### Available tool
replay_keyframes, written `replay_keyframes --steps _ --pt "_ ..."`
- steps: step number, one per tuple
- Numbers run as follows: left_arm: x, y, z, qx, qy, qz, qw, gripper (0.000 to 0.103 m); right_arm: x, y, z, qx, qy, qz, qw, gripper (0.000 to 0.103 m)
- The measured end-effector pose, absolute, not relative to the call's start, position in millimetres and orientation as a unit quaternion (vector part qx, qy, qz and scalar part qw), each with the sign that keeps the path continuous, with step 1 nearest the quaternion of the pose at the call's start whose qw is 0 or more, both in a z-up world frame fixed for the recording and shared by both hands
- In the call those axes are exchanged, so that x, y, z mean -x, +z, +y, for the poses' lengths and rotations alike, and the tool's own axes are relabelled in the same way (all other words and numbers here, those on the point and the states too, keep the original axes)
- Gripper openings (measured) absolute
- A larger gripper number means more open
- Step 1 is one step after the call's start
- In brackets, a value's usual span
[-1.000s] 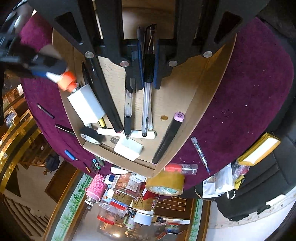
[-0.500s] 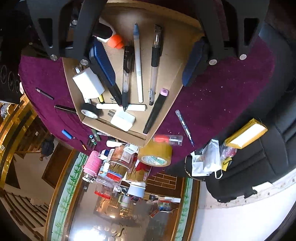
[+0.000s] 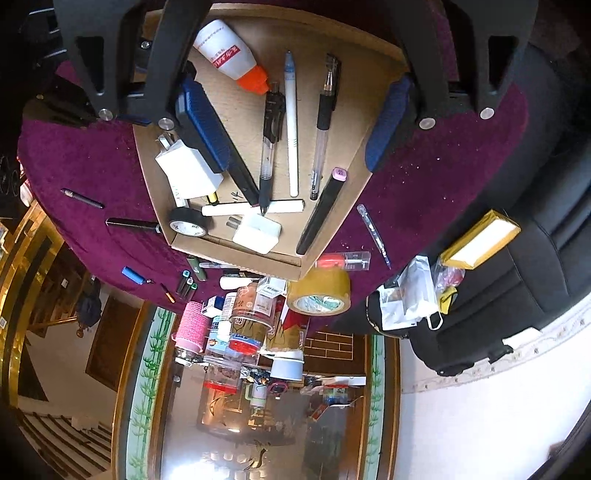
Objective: Organize rigid objects
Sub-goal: 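Lower the white glue bottle into the tray and open the right gripper, then move both grippers from the tray to the black marker and black pen on the cloth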
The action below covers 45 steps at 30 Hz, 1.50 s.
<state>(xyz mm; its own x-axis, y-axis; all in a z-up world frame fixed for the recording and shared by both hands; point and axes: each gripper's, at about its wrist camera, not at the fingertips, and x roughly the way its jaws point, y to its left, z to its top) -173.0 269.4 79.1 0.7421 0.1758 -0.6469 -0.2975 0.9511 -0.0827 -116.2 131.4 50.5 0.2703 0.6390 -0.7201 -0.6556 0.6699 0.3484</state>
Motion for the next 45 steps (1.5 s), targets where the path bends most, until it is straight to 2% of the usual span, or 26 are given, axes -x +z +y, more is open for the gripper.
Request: replay_keyframes --steps 9,12,45 --pt "172.7 82.6 253.7 0.066 0.134 0.341 0.928 0.079 115.9 53.3 109.6 -0.017 0.4 0.44 0.804 0.068" --pt "172.3 83.8 248.6 0.059 0.136 0.343 0.928 0.079 117.6 55.3 105.1 -0.017 0.396 0.436 0.808 0.072" --pt "169.8 108.4 170.0 -0.035 0.135 0.332 0.933 0.081 109.6 61.1 25.7 -0.089 0.376 0.408 0.827 0.076"
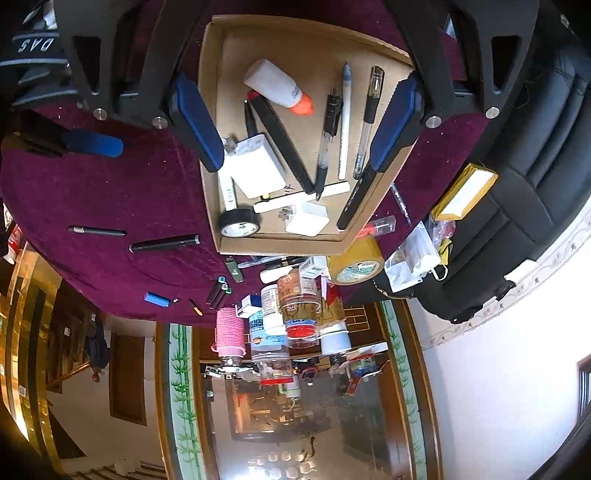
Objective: Organize rigid objects
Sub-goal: 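Move both grippers from the tray to the black marker and black pen on the cloth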
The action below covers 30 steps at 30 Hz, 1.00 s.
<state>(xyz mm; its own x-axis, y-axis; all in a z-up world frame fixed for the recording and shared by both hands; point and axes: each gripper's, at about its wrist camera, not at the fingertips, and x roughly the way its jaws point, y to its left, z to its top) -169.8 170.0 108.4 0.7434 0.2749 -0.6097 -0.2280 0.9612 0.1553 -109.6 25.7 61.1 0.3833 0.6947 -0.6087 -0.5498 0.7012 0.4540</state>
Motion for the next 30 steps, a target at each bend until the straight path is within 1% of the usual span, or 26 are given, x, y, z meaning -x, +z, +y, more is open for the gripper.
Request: replay_keyframes --steps 6,9,14,18,23,27,30 --pt "162.2 106.7 154.9 -0.049 0.115 0.339 0.932 0.084 100.3 62.5 -0.8 -0.101 0.356 0.403 0.837 0.078" --pt "153.2 105.5 152.3 -0.034 0.087 0.352 0.931 0.084 90.8 63.0 -22.0 -0.101 0.332 0.401 0.848 0.078" --pt "129.3 100.1 145.7 -0.009 0.042 0.377 0.925 0.084 54.4 64.5 -79.1 -0.112 0.253 0.4 0.873 0.079" --pt "91.8 94.2 127.7 0.003 -0.01 0.401 0.916 0.084 15.2 63.0 -120.2 -0.135 0.198 0.4 0.885 0.08" --pt "23.5 81.9 86.9 -0.053 -0.057 0.43 0.9 0.084 -28.5 57.8 -157.8 -0.175 0.155 0.38 0.895 0.08" --pt "-34.3 64.0 57.7 -0.098 -0.081 0.454 0.882 0.084 -44.8 41.8 -182.0 -0.22 0.142 0.371 0.891 0.08" --pt "-74.7 49.5 44.9 -0.133 -0.084 0.467 0.87 0.084 -49.6 25.2 -193.6 -0.244 0.131 0.397 0.875 0.08"
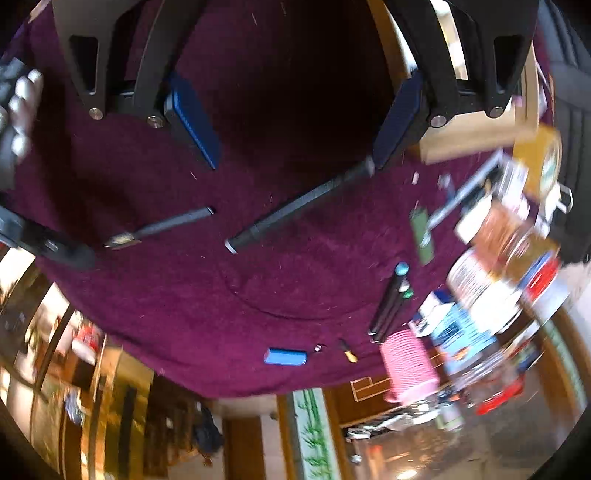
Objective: Organize rigid objects
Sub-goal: 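Move both grippers from the tray to the black marker and black pen on the cloth, then grasp the thick black marker with left while right grasps the slim black pen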
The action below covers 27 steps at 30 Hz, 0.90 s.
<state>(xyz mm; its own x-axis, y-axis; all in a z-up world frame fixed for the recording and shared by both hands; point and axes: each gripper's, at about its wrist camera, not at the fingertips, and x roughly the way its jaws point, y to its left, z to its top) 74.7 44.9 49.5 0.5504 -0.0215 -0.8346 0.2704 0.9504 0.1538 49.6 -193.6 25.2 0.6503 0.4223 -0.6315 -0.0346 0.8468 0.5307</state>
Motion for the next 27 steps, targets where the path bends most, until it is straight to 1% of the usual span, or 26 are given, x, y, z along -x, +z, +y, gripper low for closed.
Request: replay_keyframes --steps 3,6,7,8,9,10,11,12,15,22,24,27 --pt "-105.4 31.9 32.2 -0.188 -0.084 0.474 0.856 0.084 -50.3 20.8 -204.3 -0.271 0.123 0.402 0.866 0.08" --pt "-122.0 10.1 22.7 -0.231 -0.088 0.489 0.836 0.084 -46.3 24.1 -208.0 -0.273 0.121 0.393 0.87 0.08" --pt "-124.2 4.9 21.3 -0.235 -0.09 0.487 0.836 0.085 -46.1 24.4 -207.2 -0.272 0.121 0.392 0.87 0.08" --pt "-125.1 4.5 21.2 -0.228 -0.098 0.489 0.836 0.084 -45.4 24.5 -206.9 -0.273 0.122 0.393 0.87 0.08" --pt "-125.9 2.1 22.5 -0.213 -0.107 0.5 0.832 0.072 -45.9 24.1 -206.2 -0.273 0.124 0.395 0.868 0.08" --pt "-125.2 1.8 23.9 -0.19 -0.126 0.512 0.828 0.046 -46.7 23.3 -205.3 -0.273 0.125 0.399 0.866 0.08" --pt "-123.3 1.2 24.0 -0.173 -0.144 0.522 0.823 0.032 -47.0 22.5 -205.3 -0.274 0.125 0.401 0.865 0.08" --pt "-120.4 0.5 21.8 -0.165 -0.155 0.528 0.818 0.022 -47.2 21.8 -205.1 -0.274 0.126 0.402 0.865 0.08" --pt "-104.0 -2.8 13.5 -0.183 -0.159 0.523 0.817 0.016 -47.7 20.8 -204.0 -0.275 0.128 0.404 0.863 0.08" --pt "-98.6 -7.1 15.8 -0.132 -0.144 0.532 0.824 0.015 -49.4 16.6 -202.4 -0.277 0.134 0.41 0.858 0.08" --pt "-94.6 -3.4 16.0 -0.124 -0.139 0.531 0.827 0.015 -49.9 15.3 -202.7 -0.278 0.136 0.412 0.857 0.08" --pt "-79.0 15.4 20.9 -0.083 -0.16 0.523 0.833 0.015 -49.6 14.1 -203.2 -0.28 0.14 0.409 0.857 0.08"
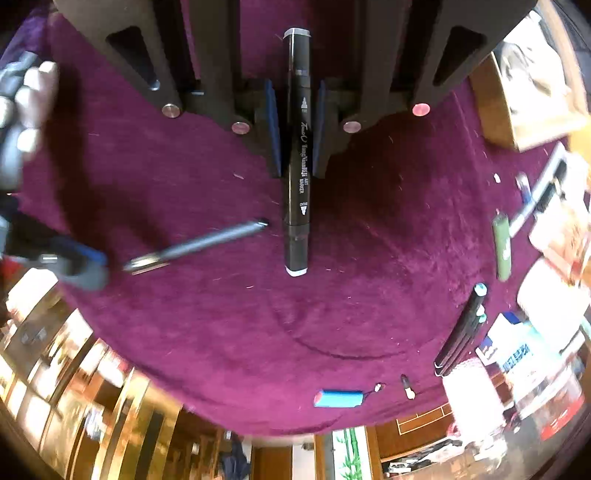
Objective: Organize rigid objects
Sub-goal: 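Grasp the thick black marker with left while right grasps the slim black pen, then carry the black marker over the tray with left while right carries the black pen there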
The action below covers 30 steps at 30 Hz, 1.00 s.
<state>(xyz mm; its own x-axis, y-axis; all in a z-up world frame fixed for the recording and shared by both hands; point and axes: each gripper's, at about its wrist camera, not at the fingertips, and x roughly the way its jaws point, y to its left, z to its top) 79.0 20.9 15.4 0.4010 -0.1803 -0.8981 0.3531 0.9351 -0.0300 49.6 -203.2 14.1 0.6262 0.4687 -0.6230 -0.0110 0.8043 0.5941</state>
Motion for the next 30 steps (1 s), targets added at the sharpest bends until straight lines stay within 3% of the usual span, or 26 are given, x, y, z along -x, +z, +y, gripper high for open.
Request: replay_keyframes --steps 6,13,22,28,30 --pt "-8.7 59.2 46.0 -0.009 -0.201 0.471 0.859 0.016 -48.3 19.9 -193.8 -0.261 0.148 0.394 0.869 0.08" --pt "69.6 89.8 84.9 0.058 -0.242 0.416 0.874 0.016 -87.3 25.0 -155.3 -0.177 0.152 0.451 0.862 0.08" --pt "113.1 99.4 160.9 0.148 -0.221 0.375 0.888 0.016 -76.0 11.6 -108.2 -0.137 0.269 0.558 0.773 0.082" --pt "125.0 87.7 186.4 0.187 -0.207 0.375 0.884 0.016 -62.5 26.0 -72.8 -0.015 0.199 0.53 0.824 0.081" --pt "128.9 84.8 191.9 0.193 -0.199 0.378 0.883 0.016 -64.4 21.7 -61.1 0.018 0.182 0.526 0.83 0.073"
